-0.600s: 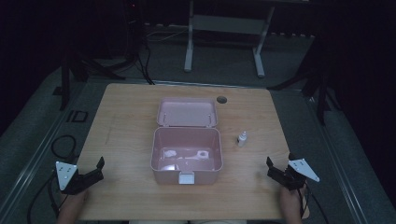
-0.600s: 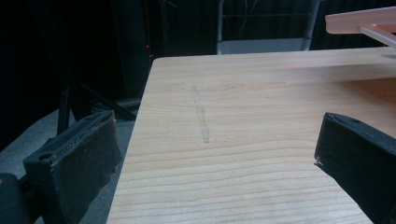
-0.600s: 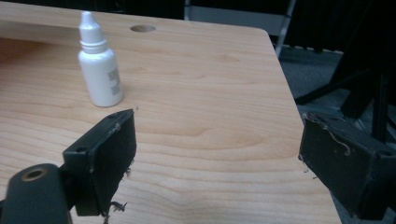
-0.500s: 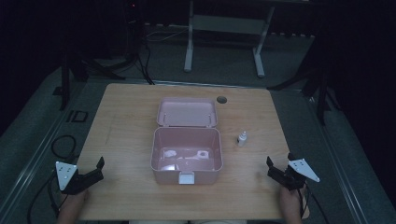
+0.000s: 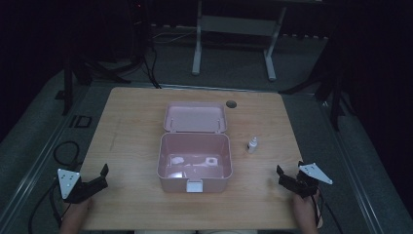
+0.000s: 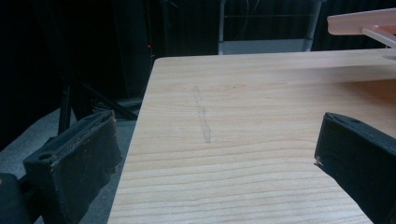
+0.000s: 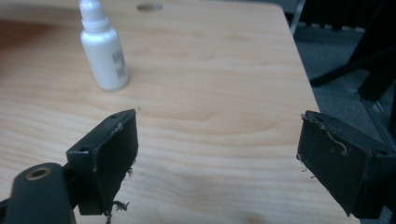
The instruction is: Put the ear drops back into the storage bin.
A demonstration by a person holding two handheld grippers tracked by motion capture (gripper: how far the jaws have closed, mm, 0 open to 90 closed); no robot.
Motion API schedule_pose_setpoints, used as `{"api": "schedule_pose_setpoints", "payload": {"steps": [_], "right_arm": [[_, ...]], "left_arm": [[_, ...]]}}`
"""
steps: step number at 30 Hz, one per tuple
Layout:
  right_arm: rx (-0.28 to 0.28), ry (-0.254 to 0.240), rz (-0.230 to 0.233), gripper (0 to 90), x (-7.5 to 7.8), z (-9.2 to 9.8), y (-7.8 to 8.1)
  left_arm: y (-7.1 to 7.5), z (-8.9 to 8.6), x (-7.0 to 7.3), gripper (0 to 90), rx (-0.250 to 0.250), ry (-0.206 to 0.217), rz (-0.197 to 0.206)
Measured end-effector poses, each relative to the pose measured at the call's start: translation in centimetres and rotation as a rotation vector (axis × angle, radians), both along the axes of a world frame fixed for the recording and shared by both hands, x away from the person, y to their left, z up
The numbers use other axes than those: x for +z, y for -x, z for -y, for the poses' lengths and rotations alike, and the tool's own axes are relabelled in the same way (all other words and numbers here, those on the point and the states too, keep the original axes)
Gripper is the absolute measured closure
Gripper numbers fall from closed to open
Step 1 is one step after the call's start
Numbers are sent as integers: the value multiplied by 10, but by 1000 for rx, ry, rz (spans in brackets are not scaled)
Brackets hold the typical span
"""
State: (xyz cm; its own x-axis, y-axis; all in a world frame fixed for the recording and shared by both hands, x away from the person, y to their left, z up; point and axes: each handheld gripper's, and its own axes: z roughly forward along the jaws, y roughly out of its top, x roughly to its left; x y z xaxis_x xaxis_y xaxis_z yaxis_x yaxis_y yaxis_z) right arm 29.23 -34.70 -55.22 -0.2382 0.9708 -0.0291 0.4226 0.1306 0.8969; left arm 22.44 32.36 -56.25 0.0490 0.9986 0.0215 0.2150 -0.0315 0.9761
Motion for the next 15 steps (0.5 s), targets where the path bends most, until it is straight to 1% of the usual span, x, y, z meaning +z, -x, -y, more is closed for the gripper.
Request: {"api": "schedule_pose_setpoints", "payload": {"steps": [2, 3, 4, 5, 6, 7, 8, 9, 10, 11, 12, 13, 14, 15], "right_arm": [[9, 21, -51, 113, 1, -1, -1], [9, 21, -51, 113, 1, -1, -1], [3, 9, -92, 113, 4, 0, -2], [-4, 6, -104, 113, 6, 0, -2], [-1, 6, -119, 113, 9, 1, -3], [-1, 6, -119, 113, 9, 1, -3], [6, 28, -194, 113, 16, 1, -6], [10, 34, -265, 114, 19, 2, -9], [27, 29, -306, 114, 22, 3, -10], [41, 19, -335, 114, 26, 4, -11], [41, 19, -335, 114, 26, 4, -11], [51, 30, -401, 114, 32, 4, -13], [61, 47, -441, 114, 36, 4, -14], [61, 47, -441, 114, 36, 4, -14]], "left_arm": [[0, 0, 0, 4, -1, 1, 0], [0, 0, 0, 4, -1, 0, 0], [0, 0, 0, 3, -1, 0, 1], [0, 0, 0, 3, -2, 0, 1], [0, 0, 0, 3, -2, 0, 1], [0, 0, 0, 4, -2, 0, 1], [0, 0, 0, 3, -2, 0, 1], [0, 0, 0, 3, -3, 1, 1], [0, 0, 0, 4, -4, 1, 1], [0, 0, 0, 3, -4, 1, 1], [0, 0, 0, 3, -4, 2, 1], [0, 0, 0, 4, -4, 1, 2], [0, 0, 0, 4, -5, 1, 1], [0, 0, 0, 4, -5, 1, 1]]}}
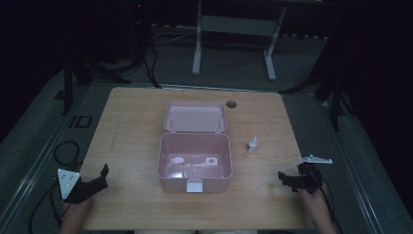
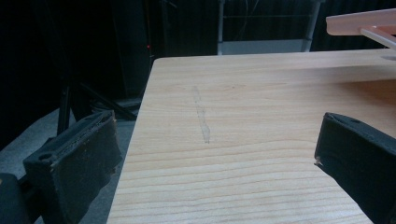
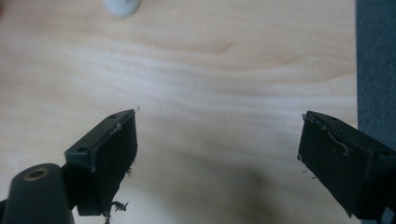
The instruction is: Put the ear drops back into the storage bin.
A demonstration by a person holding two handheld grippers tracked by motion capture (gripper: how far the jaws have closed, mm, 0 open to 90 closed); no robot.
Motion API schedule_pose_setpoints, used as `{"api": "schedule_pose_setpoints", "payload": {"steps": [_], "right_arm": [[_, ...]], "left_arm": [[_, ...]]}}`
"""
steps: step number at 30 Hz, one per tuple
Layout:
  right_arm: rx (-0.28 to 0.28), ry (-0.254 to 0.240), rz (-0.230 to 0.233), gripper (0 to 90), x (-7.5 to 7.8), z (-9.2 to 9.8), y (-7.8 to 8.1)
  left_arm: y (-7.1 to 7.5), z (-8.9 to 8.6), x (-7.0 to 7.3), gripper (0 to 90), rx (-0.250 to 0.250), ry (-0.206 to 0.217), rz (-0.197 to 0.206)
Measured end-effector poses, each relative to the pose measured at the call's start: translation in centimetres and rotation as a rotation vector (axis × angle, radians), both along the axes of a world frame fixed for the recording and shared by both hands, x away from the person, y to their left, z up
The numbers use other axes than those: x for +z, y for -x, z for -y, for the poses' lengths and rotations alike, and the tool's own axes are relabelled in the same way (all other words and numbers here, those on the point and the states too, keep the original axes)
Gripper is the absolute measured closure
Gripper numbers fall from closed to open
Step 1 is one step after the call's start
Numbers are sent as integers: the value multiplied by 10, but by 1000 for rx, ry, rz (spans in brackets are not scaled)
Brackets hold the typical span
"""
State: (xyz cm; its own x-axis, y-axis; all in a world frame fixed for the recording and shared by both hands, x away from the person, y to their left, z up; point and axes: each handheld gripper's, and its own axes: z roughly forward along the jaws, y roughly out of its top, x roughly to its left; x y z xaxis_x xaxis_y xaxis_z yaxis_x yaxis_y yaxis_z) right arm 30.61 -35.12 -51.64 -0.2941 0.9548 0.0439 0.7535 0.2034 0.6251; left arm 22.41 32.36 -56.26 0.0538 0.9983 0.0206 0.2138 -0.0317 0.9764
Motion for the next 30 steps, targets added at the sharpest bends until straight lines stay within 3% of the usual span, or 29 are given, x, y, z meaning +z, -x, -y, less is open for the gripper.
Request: {"api": "schedule_pose_setpoints", "payload": {"steps": [1, 2, 3, 4, 7, 8, 9, 10, 12, 13, 17, 19, 22, 25, 30], "right_arm": [[9, 10, -71, 117, 4, 0, -1], [25, 13, -110, 131, 7, 0, -2], [25, 13, -110, 131, 7, 0, -2], [41, 25, -154, 129, 10, -1, -3], [77, 93, -205, 129, 11, -4, -4], [77, 93, -205, 129, 11, -4, -4], [91, 85, -254, 128, 12, -4, -5], [91, 85, -254, 128, 12, -4, -5], [106, 116, -286, 128, 10, -6, -6], [126, 125, -325, 127, 9, -7, -7], [174, 158, -375, 112, 8, -11, -8], [223, 168, -433, 112, 8, -14, -9], [251, 198, -499, 112, 9, -17, -12], [267, 235, -536, 112, 12, -21, -16], [279, 252, -557, 112, 17, -29, -24]], "left_arm": [[0, 0, 0, 4, -1, 0, -1], [0, 0, 0, 3, -1, 0, -1], [0, 0, 0, 4, -1, 0, -1], [0, 0, 0, 3, -2, -1, 0], [0, 0, 0, 4, -3, -1, 0], [0, 0, 0, 3, -3, -1, 0], [0, 0, 0, 3, -3, -1, -1], [0, 0, 0, 3, -3, -1, -1], [0, 0, 0, 4, -5, -2, 0], [0, 0, 0, 3, -6, -2, 0], [0, 0, 0, 3, -6, -1, -1], [0, 0, 0, 3, -6, 0, -1], [0, 0, 0, 4, -7, 0, -2], [0, 0, 0, 3, -9, -1, -2], [0, 0, 0, 3, -10, 0, 0]]}}
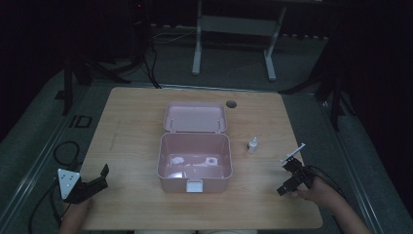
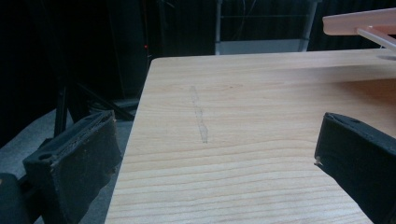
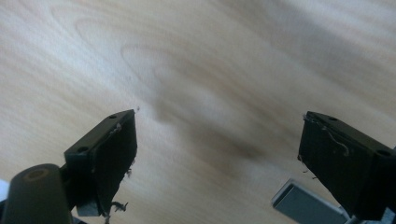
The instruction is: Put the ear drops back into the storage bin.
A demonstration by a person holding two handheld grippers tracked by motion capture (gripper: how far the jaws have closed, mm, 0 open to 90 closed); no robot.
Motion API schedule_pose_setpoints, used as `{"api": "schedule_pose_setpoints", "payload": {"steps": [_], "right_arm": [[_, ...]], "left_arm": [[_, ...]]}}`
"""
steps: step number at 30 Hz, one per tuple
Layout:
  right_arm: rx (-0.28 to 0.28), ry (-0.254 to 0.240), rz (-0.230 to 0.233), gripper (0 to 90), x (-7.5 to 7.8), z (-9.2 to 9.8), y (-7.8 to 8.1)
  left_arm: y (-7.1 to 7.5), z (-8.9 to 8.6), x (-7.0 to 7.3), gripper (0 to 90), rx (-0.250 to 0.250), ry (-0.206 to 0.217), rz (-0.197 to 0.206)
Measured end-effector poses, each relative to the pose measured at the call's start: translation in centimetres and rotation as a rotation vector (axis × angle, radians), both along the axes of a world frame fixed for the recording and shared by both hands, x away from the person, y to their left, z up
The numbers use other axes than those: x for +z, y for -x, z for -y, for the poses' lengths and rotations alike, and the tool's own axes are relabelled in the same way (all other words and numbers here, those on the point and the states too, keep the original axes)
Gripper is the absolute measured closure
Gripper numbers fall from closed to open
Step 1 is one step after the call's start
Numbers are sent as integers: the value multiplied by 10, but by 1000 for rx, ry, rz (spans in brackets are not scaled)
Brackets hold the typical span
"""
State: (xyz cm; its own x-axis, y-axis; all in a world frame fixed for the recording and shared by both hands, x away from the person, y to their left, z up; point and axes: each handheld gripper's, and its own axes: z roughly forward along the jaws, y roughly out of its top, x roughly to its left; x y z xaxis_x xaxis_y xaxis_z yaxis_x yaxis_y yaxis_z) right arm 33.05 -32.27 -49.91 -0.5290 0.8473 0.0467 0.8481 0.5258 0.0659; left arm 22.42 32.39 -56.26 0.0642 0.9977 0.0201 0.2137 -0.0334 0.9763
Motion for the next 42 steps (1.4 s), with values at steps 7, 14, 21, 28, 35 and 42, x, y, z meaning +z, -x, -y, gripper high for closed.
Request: {"api": "schedule_pose_setpoints", "payload": {"steps": [7, 14, 21, 28, 35, 42], "right_arm": [[-6, -12, 20, 123, 7, -13, -17], [-25, -38, 41, 129, 15, -22, -35], [-18, -38, 47, 133, 24, -38, -59], [10, -25, 40, 140, 26, -62, -78], [14, -30, 37, 150, 26, -81, -97], [18, -29, 37, 176, 25, -94, -116]], "left_arm": [[0, 0, 0, 4, -1, 0, -1], [0, 0, 0, 3, -3, 0, -2], [0, 0, 0, 3, -6, -3, -4], [0, 0, 0, 3, -9, -4, -4], [0, 0, 0, 3, -14, -4, -4], [0, 0, 0, 3, -19, -3, -2]]}}
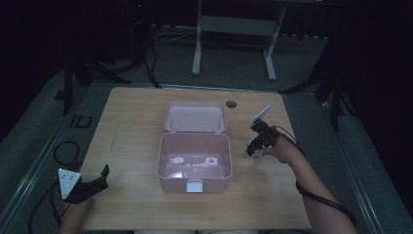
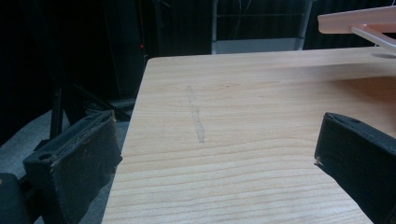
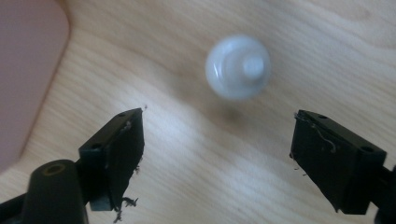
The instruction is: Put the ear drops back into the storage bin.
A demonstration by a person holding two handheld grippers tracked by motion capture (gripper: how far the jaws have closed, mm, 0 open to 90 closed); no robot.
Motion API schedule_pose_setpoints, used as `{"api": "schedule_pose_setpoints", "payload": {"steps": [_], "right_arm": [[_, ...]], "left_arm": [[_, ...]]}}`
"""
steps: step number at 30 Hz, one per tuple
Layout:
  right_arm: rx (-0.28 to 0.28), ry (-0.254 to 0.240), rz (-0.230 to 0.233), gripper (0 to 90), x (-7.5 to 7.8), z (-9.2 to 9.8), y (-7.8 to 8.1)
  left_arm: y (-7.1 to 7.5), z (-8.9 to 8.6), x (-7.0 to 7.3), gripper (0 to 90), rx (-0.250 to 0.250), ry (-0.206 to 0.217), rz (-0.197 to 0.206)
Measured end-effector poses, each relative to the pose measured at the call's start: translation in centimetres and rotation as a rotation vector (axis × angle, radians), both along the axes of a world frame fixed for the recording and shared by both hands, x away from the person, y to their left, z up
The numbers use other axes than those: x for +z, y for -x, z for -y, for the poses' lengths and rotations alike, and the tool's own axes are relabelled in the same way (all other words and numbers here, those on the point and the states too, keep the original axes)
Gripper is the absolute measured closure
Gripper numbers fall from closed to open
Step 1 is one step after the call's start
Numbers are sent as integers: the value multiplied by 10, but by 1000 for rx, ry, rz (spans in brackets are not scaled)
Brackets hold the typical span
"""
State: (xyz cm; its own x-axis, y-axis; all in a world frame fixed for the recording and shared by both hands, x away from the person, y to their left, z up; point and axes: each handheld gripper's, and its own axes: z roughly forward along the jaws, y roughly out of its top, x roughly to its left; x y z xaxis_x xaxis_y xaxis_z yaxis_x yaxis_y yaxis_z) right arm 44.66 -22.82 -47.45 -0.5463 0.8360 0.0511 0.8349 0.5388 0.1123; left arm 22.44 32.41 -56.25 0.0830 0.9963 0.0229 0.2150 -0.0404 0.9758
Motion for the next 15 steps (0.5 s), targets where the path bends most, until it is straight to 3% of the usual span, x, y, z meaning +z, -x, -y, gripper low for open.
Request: {"api": "schedule_pose_setpoints", "payload": {"steps": [6, 10, 13, 15], "right_arm": [[14, 26, -6, 220, -2, -7, -13], [-8, 56, -24, 242, -8, -11, -26], [-2, 73, -47, 330, -12, -13, -32], [6, 78, -61, 341, -13, -14, -33]], "left_arm": [[0, 0, 0, 3, -4, -1, 0], [0, 0, 0, 3, -7, -3, -1], [0, 0, 0, 4, -9, -3, 0], [0, 0, 0, 3, -9, -4, -1]]}}
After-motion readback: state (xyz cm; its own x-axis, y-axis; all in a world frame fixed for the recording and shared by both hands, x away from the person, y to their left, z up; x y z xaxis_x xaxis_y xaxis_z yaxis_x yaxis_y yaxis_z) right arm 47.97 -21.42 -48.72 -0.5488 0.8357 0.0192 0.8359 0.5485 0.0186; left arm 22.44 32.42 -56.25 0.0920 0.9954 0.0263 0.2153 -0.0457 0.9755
